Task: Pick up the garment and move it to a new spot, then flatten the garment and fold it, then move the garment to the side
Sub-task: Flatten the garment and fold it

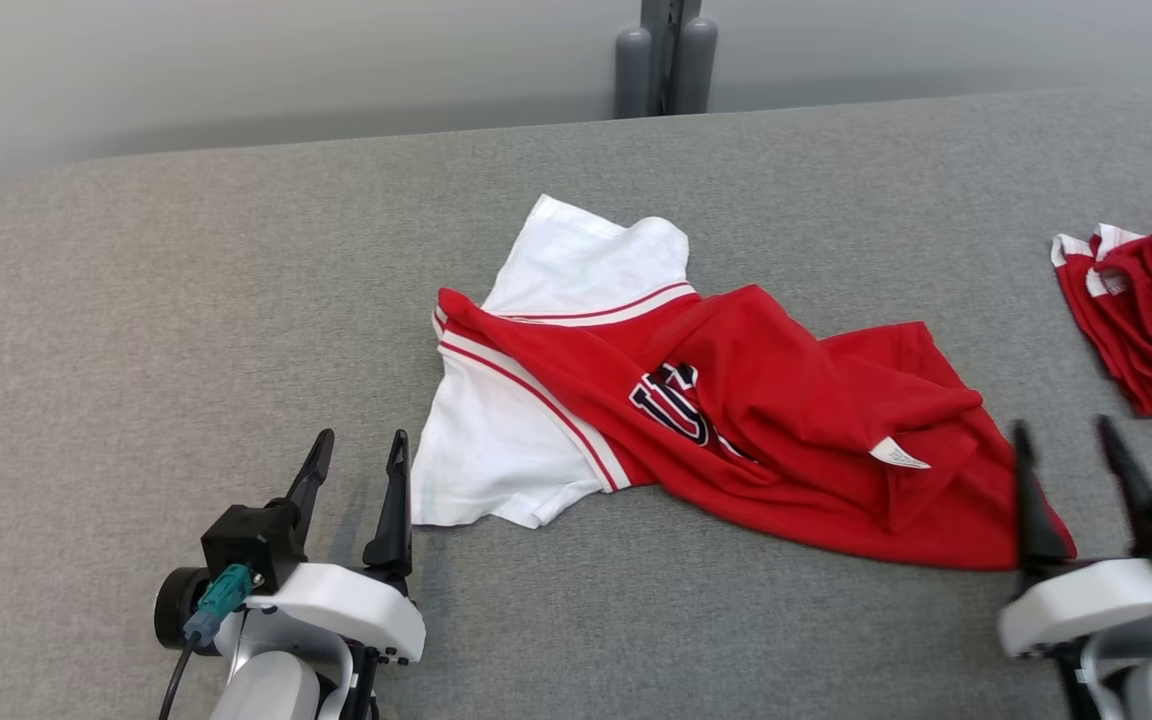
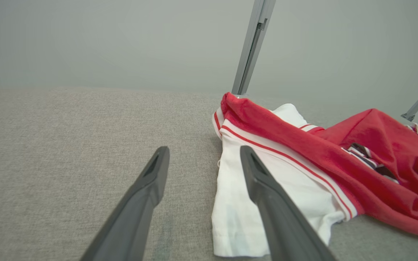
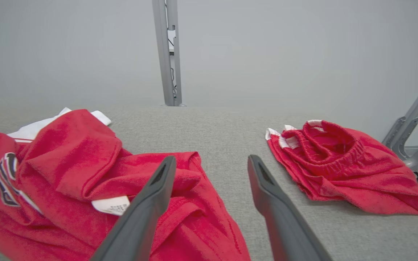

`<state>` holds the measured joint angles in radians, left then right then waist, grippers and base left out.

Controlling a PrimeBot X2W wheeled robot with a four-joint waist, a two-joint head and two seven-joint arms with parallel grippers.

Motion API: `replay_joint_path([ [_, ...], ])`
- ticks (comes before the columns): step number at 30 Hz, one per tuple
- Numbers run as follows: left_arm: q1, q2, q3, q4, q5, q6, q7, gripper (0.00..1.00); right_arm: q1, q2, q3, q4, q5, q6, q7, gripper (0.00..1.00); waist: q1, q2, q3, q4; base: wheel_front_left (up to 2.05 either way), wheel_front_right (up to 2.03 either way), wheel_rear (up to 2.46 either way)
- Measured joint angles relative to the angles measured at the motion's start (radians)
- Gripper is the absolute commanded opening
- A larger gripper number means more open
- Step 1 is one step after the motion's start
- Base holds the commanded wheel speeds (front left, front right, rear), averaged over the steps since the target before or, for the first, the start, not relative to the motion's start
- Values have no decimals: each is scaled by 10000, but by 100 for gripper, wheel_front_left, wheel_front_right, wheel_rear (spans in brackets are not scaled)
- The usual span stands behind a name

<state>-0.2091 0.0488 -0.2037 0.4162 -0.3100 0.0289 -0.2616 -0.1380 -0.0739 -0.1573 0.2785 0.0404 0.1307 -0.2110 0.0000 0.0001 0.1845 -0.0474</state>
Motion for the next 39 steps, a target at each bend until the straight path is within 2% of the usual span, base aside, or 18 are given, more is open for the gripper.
replay_joint_path([
  [1, -2, 2, -67, -13, -29, 19, 0, 100, -12, 21, 754, -182, 219, 2, 180, 100, 0, 0, -3, 84, 0, 0, 0],
  [5, -18, 0, -232, -73, -121, 73, 0, 100, -95, -48, 2161, -128, 378, 2, 539, 100, 0, 0, 15, 322, 0, 0, 0],
  [8, -35, 0, -268, -127, -169, 130, 0, 100, -324, -215, 2744, 184, 470, 2, 660, 100, 0, 0, 58, 535, 0, 0, 0],
  [11, -38, 2, -282, -155, -176, 163, 0, 100, -558, -445, 2915, 539, 297, 2, 685, 100, 0, 0, 102, 677, 0, 0, 0],
  [12, -39, 0, -301, -163, -182, 165, 0, 100, -688, -510, 2924, 761, 226, 2, 719, 73, 0, 0, 126, 749, 0, 0, 0],
  [13, -43, -2, -316, -169, -184, 167, 0, 100, -808, -560, 2938, 986, 150, 2, 828, 73, 0, 0, 148, 826, 0, 0, 0],
  [14, -44, -4, -336, -180, -222, 174, 0, 100, -895, -602, 2932, 1170, 52, 2, 888, 44, 0, -1, 167, 905, 0, 0, 0],
  [17, -53, 0, -345, -251, -303, 228, 0, 100, -1181, -683, 2815, 1559, 13, 2, 1011, 0, 0, 0, 238, 1142, 0, 0, 0],
  [21, -55, 4, -349, -328, -357, 265, 0, 100, -1653, -911, 2669, 1622, 59, 2, 1156, 0, 0, 0, 364, 1343, 0, 0, 0],
  [28, -151, 2, -499, -464, -477, 311, 0, 100, -2987, -2140, 2213, 1630, -334, 2, 1716, 0, 0, 0, 584, 1546, 0, 0, 0],
  [32, -259, 0, -593, -600, -510, 336, 0, 100, -4116, -2847, 2359, 1839, -614, 2, 2033, 0, 0, -1, 789, 1626, 0, 0, 0],
  [39, -544, -4, -953, -773, -548, 334, 0, 100, -6187, -3657, 2746, 2832, -1097, 4, 2479, 0, 0, 0, 1231, 1965, 0, 0, 0],
])
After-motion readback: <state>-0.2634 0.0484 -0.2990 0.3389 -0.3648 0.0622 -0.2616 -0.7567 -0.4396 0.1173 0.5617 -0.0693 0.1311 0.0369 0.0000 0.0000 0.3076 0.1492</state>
